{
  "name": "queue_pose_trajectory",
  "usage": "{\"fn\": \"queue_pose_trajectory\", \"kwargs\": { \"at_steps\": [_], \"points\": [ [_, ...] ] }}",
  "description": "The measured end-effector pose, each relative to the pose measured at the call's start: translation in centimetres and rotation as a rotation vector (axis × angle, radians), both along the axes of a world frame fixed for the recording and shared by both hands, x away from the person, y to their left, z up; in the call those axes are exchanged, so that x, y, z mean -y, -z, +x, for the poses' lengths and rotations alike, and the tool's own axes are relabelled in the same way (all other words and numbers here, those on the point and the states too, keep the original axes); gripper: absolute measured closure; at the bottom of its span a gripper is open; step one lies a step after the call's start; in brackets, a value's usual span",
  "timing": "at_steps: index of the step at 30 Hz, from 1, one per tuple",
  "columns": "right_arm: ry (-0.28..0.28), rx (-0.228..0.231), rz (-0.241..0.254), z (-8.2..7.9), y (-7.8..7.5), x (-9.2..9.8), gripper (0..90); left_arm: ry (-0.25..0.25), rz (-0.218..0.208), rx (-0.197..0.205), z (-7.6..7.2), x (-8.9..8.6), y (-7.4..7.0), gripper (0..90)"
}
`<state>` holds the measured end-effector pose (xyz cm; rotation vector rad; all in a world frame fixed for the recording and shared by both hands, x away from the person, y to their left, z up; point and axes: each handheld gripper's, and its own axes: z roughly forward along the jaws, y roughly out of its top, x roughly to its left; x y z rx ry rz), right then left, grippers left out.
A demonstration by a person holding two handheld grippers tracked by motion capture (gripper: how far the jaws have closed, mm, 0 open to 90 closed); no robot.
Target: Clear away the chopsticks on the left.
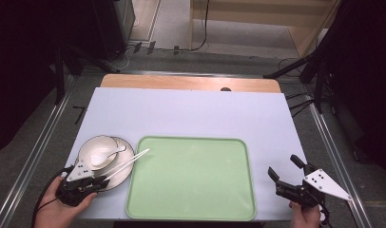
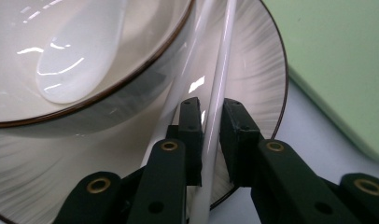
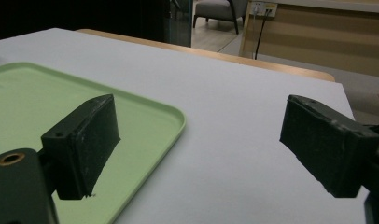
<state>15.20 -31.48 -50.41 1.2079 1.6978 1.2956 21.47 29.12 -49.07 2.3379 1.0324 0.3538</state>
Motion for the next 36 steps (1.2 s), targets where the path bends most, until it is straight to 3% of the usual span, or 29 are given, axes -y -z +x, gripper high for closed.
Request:
{"fn": "queue_pose_trajectory", "kwargs": {
  "at_steps": [4, 7, 11, 15, 21, 23, 27, 31, 33, 36],
  "points": [
    [0.001, 0.003, -0.002, 0.0, 0.0, 0.1, 11.5, 0.023, 0.027, 0.009, -0.1, 0.6, -0.2, 84.4],
    [0.003, 0.004, -0.002, 0.0, 0.0, 0.1, 11.5, 0.032, 0.019, 0.022, -0.4, 0.9, -0.5, 84.6],
    [0.004, 0.004, -0.001, 0.0, 0.0, 0.1, 11.5, 0.031, -0.059, 0.03, -0.9, 1.6, -1.6, 84.7],
    [0.005, 0.004, -0.001, 0.0, 0.0, 0.1, 11.5, 0.07, -0.105, 0.044, -1.4, 4.3, -2.2, 84.7],
    [0.007, 0.004, 0.002, -0.1, -0.1, 0.1, 11.5, 0.085, -0.143, -0.027, -1.1, 8.5, -0.6, 84.6],
    [0.007, 0.005, 0.003, -0.1, -0.1, 0.2, 11.5, 0.078, -0.181, -0.058, -0.9, 9.6, 0.1, 84.7],
    [0.006, 0.003, 0.004, -0.1, -0.1, 0.1, 11.5, 0.062, -0.191, -0.097, -0.3, 11.5, 1.4, 84.7],
    [0.006, 0.011, -0.003, -0.1, -0.1, 0.3, 11.5, 0.044, -0.165, -0.107, -0.3, 12.4, 2.3, 84.6],
    [0.012, 0.006, 0.006, -0.2, -0.1, 0.3, 11.5, 0.029, -0.18, -0.111, -0.4, 12.3, 2.3, 84.4],
    [0.014, 0.006, 0.011, -0.2, -0.1, 0.5, 11.5, 0.01, -0.162, -0.087, -0.7, 12.4, 2.3, 83.9]
  ]
}}
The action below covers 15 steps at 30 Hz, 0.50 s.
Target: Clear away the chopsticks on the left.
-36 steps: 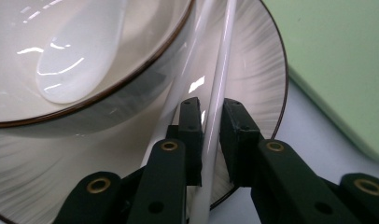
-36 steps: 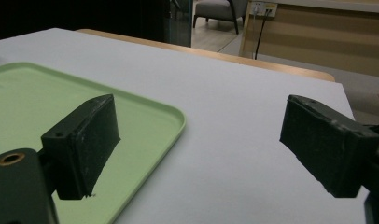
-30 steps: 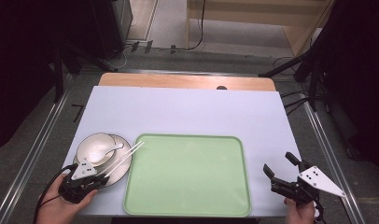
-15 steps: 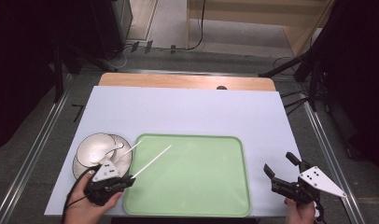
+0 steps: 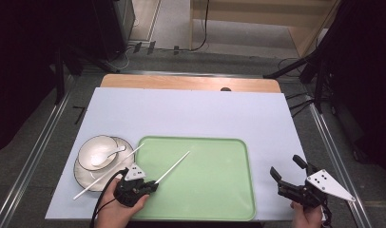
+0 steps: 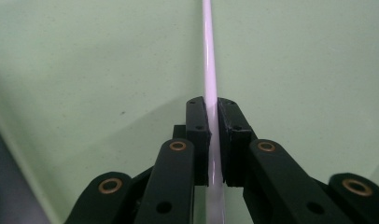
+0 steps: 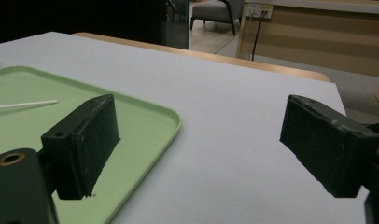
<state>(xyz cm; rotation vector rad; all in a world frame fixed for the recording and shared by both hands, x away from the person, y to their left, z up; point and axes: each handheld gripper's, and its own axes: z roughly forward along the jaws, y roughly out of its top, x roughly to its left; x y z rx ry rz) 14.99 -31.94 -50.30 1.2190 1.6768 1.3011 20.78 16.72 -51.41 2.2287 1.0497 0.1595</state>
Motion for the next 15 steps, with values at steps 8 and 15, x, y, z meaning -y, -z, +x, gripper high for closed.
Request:
{"fn": "queue_pose_trajectory", "kwargs": {
  "at_steps": [8, 15],
  "points": [
    [-0.002, 0.002, -0.004, 0.0, -0.1, -0.1, 11.5, 0.003, -0.053, -0.007, 0.6, -0.2, -0.4, 71.7],
    [-0.003, -0.001, -0.004, 0.1, 0.0, -0.2, 11.5, 0.061, -0.032, 0.007, 1.7, 3.1, -0.2, 90.0]
  ]
}}
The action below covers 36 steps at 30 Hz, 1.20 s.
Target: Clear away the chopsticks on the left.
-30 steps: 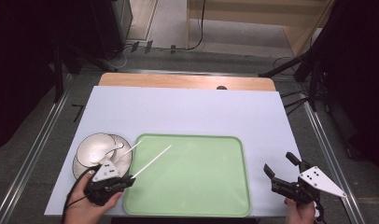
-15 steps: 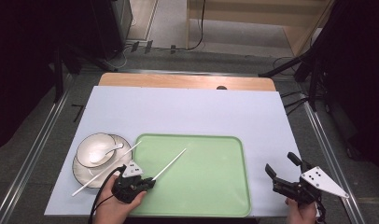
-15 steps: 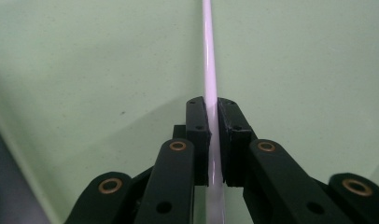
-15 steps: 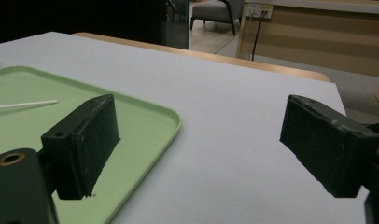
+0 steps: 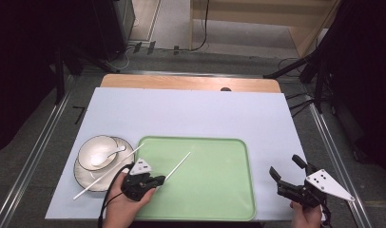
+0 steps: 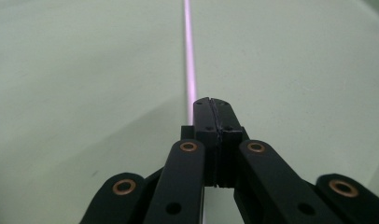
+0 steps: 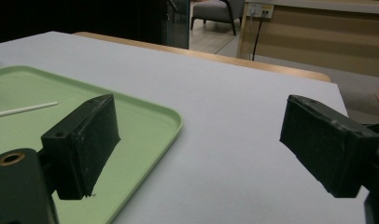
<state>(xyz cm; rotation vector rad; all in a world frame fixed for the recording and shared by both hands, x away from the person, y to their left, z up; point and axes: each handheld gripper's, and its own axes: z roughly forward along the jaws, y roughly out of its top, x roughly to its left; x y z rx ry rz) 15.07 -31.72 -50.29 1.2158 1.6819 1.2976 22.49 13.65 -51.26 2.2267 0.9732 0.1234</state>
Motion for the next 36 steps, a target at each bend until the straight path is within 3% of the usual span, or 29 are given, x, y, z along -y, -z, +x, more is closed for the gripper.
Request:
{"fn": "queue_pose_trajectory", "kwargs": {
  "at_steps": [2, 5, 11, 15, 25, 28, 31, 36],
  "points": [
    [-0.005, 0.002, -0.006, 0.0, 0.0, 0.0, 11.5, 0.006, 0.027, 0.011, 0.3, 0.8, 0.5, 90.0],
    [-0.006, -0.002, -0.004, 0.0, 0.0, 0.0, 11.5, -0.042, 0.039, 0.043, 0.6, 1.0, 0.5, 90.0],
    [-0.002, -0.001, 0.004, 0.0, 0.0, 0.2, 11.5, -0.217, 0.062, 0.071, 1.0, -1.5, 0.3, 90.0],
    [-0.004, 0.002, 0.001, -0.1, 0.0, 0.2, 11.5, -0.277, 0.072, 0.082, 0.8, -3.2, 0.0, 90.0],
    [-0.014, -0.002, -0.004, 0.1, 0.0, -0.1, 11.5, -0.317, 0.086, 0.115, 0.1, -4.2, -0.2, 90.0],
    [-0.014, -0.001, -0.005, 0.1, 0.1, -0.1, 11.5, -0.283, 0.025, 0.103, 0.0, -4.1, -0.1, 90.0],
    [-0.011, -0.006, 0.001, 0.2, 0.1, -0.1, 11.5, -0.253, 0.057, 0.11, 0.4, -2.9, 0.2, 90.0],
    [-0.019, -0.006, -0.008, 0.2, 0.1, -0.3, 11.5, -0.287, 0.126, 0.148, 1.0, -2.1, 0.5, 90.0]
  ]
}}
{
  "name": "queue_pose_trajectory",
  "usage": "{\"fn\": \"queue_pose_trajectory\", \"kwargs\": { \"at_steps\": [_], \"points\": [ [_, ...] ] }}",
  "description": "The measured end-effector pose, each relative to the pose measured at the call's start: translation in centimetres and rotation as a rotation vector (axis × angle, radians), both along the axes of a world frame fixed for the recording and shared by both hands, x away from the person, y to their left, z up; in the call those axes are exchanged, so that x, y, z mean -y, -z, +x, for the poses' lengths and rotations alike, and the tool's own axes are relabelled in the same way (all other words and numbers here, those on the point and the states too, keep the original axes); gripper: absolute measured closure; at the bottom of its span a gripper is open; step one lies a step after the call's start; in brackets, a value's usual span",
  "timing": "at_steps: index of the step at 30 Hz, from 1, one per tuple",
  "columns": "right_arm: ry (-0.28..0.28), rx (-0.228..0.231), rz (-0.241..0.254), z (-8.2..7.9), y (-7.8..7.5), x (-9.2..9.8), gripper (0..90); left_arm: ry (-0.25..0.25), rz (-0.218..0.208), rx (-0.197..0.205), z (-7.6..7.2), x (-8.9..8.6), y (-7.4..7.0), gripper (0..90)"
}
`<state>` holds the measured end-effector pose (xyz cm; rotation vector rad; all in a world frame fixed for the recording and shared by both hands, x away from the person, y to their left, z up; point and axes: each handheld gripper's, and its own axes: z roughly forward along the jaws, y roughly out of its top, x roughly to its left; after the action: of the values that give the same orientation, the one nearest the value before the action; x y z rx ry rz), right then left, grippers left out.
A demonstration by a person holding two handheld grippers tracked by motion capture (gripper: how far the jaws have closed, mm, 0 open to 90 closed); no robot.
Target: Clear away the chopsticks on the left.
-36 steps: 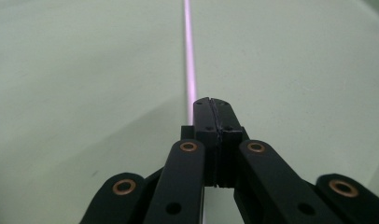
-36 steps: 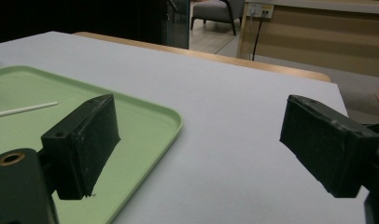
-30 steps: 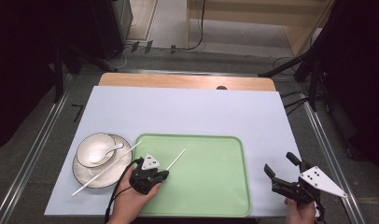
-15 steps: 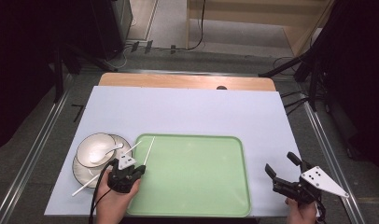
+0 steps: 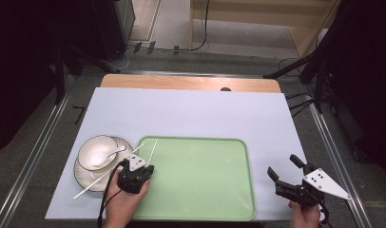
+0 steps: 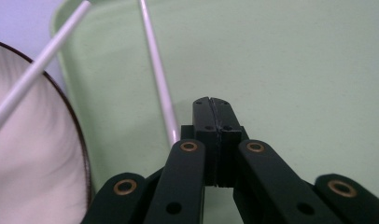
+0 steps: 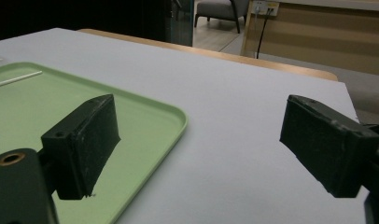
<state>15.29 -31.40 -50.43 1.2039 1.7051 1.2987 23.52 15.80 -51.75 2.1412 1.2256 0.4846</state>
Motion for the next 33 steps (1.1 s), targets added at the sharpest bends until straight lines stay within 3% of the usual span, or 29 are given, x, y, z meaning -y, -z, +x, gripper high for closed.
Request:
{"fn": "queue_pose_trajectory", "kwargs": {
  "at_steps": [4, 8, 14, 18, 25, 29, 33],
  "points": [
    [0.001, -0.002, 0.003, 0.0, 0.0, 0.1, 11.5, -0.042, 0.057, 0.033, -0.1, -0.2, 0.0, 90.0],
    [0.002, 0.001, 0.002, 0.0, 0.0, 0.2, 11.5, -0.055, 0.058, 0.033, 0.0, -0.5, 0.0, 90.0],
    [0.003, 0.004, -0.001, -0.1, 0.0, 0.2, 11.5, -0.033, -0.011, 0.004, 0.0, -1.2, -0.1, 90.0],
    [0.005, 0.002, 0.004, -0.1, 0.0, 0.3, 11.5, 0.028, -0.066, -0.012, -0.2, -1.9, -0.7, 89.6],
    [0.005, 0.002, 0.005, -0.2, -0.1, 0.3, 11.5, 0.179, -0.266, -0.037, -1.2, -4.4, -2.4, 51.6],
    [0.005, 0.003, 0.004, -0.2, -0.1, 0.4, 11.5, 0.197, -0.262, 0.0, -2.1, -6.3, -3.4, 30.7],
    [0.006, 0.006, 0.005, -0.2, -0.1, 0.5, 11.5, 0.176, -0.27, 0.035, -2.8, -8.9, -4.1, 28.8]
  ]
}}
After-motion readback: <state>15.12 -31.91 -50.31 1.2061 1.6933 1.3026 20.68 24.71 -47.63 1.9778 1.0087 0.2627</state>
